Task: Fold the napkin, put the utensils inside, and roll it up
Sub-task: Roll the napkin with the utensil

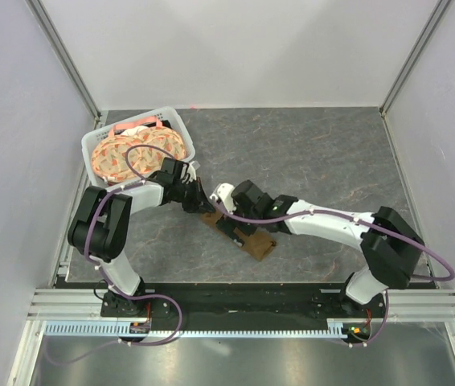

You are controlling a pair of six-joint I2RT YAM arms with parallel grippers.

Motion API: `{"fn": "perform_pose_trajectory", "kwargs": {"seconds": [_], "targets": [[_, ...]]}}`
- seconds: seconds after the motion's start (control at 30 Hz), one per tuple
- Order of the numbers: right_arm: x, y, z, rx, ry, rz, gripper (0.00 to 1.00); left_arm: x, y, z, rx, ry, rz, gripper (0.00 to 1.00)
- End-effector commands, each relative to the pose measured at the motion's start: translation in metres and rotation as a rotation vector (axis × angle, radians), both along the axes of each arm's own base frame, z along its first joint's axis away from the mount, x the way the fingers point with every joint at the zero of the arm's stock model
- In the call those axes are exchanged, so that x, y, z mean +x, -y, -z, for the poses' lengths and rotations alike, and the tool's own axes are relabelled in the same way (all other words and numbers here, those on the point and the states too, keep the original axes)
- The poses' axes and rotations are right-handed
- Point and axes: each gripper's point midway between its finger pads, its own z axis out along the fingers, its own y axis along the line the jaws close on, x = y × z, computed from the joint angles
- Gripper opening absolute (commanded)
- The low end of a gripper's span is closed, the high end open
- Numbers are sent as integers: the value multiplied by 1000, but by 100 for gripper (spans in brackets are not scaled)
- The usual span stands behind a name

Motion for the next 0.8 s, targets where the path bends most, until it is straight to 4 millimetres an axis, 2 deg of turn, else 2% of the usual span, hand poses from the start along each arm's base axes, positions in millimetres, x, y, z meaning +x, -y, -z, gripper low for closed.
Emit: {"fn": "perform_pose_trajectory", "kwargs": {"seconds": [0.0,0.2,0.27,0.3,0.37,0.4,0.43,0.47,0.5,0.57,0.63,0.77], "targets": [[12,0,19,-99,128,76,98,-7,4,-2,-28,-76,7,2],[2,-5,43,-142,76,28,97,-7,4,-3,-25,-81,12,2],[-1,-5,54,-162,41,24,95,-5,5,-6,-28,-76,16,7],[-2,-1,59,-182,19,41,90,-4,6,-8,-31,-69,17,11],[0,5,69,-203,-25,66,85,0,6,-15,-37,-44,16,27],[-1,9,72,-210,-48,76,79,3,7,-20,-40,-29,16,35],[-1,12,75,-211,-68,88,74,6,7,-24,-40,-14,15,49],[4,19,77,-202,-95,137,68,10,5,-28,-33,0,3,55],[3,22,79,-195,-125,152,60,13,4,-36,-33,19,-6,59],[8,33,80,-183,-174,216,56,22,-4,-46,-24,49,-38,66],[4,37,83,-150,-247,240,55,28,-8,-63,-38,89,-61,70],[19,66,86,-123,-317,432,53,34,-20,-93,-60,159,-99,76]]}}
